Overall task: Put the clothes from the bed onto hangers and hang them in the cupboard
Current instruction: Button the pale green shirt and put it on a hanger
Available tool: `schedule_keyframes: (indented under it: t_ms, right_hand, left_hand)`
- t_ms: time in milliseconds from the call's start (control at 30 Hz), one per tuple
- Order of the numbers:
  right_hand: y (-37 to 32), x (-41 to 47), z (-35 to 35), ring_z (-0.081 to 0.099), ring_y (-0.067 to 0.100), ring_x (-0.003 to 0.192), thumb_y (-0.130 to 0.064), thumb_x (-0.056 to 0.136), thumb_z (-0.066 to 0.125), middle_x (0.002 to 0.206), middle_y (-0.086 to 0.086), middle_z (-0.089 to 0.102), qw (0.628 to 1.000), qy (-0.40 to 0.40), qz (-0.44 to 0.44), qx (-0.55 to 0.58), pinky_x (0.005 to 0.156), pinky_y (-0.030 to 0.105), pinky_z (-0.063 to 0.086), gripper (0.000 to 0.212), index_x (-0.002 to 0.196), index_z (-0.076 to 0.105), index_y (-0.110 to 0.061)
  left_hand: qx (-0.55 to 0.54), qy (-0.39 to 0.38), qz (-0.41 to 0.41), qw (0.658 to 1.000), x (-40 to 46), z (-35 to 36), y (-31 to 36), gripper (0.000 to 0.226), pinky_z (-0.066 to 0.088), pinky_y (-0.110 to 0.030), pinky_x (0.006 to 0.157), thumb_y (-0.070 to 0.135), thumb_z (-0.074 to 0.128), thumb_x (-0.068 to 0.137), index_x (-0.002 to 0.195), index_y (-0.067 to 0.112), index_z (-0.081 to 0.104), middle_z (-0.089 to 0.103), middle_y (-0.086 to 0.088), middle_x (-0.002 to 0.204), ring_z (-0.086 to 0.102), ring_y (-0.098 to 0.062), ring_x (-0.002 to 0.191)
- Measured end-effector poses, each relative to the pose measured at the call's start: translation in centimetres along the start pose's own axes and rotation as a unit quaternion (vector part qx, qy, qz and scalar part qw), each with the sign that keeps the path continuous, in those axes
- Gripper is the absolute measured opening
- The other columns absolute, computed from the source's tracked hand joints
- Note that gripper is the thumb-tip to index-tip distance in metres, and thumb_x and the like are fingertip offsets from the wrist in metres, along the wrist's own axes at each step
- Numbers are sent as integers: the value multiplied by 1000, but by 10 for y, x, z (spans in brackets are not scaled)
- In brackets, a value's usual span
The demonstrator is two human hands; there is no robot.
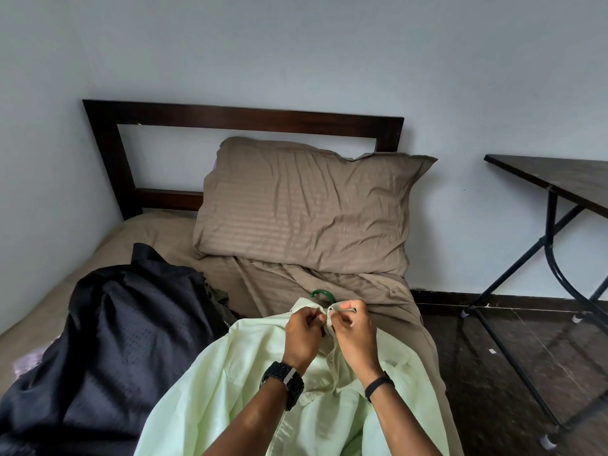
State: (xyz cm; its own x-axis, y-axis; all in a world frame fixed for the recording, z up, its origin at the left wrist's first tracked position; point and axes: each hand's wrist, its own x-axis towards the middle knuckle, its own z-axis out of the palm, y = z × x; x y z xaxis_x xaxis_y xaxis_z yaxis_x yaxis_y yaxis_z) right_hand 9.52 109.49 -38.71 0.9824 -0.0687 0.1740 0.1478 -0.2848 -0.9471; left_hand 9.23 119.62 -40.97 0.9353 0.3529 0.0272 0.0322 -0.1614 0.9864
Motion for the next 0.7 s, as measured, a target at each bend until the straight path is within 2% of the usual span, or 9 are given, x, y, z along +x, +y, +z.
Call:
schedule_keyframes:
  t_ms: [67, 200, 367, 467, 567, 700]
  right_hand:
    - [1, 1, -2, 62, 1, 76, -11, 90, 61, 80, -9, 64, 1000, -13, -3, -2, 61, 5, 42, 10, 93, 52, -14]
    - [6, 1, -6, 63, -3, 71, -4, 86, 63, 81, -9, 68, 999, -51, -5, -8, 62, 6, 44, 19, 93, 52, -18]
    - [8, 3, -9, 65, -1, 70, -2, 83, 68, 82, -3, 70, 998, -66, -11, 15, 63, 10, 46, 24, 89, 52, -18]
    - [8, 3, -8, 64, -3, 70, 0, 83, 68, 80, -4, 70, 998, -57, -9, 32, 63, 9, 46, 27, 87, 50, -20]
    - [9, 1, -3, 67, 4, 74, -1, 82, 70, 82, -3, 71, 999, -32, -13, 36, 65, 12, 49, 31, 87, 49, -23]
    - [9, -1, 1, 66, 0, 76, -4, 81, 72, 90, 0, 67, 999, 4, -41, 26, 66, 12, 49, 31, 86, 49, -25]
  left_hand:
    - [-10, 1, -7, 1000, 0, 0, -1, 18, 45, -20, 57, 2, 53, 92, 78, -3, 62, 57, -1, 61, 49, -11, 55]
    - [-42, -8, -14, 999, 2, 1, -4, 17, 50, -35, 66, 3, 52, 93, 81, -4, 62, 62, -9, 69, 55, -17, 64]
    - [-108, -20, -30, 993, 0, -3, 0, 17, 52, -39, 74, 1, 57, 90, 76, 1, 66, 63, -9, 70, 57, -22, 71]
    - [-123, 5, -37, 992, 0, -4, 3, 19, 54, -41, 76, 0, 63, 86, 69, 8, 69, 66, -7, 68, 60, -22, 69]
    - [-110, 38, -32, 993, 1, -2, 4, 19, 57, -43, 78, 1, 68, 83, 69, 13, 71, 70, -6, 69, 65, -22, 69]
    - [-112, 29, -27, 993, 0, -1, 4, 17, 57, -45, 81, 1, 65, 85, 73, 10, 73, 71, -9, 74, 67, -22, 72]
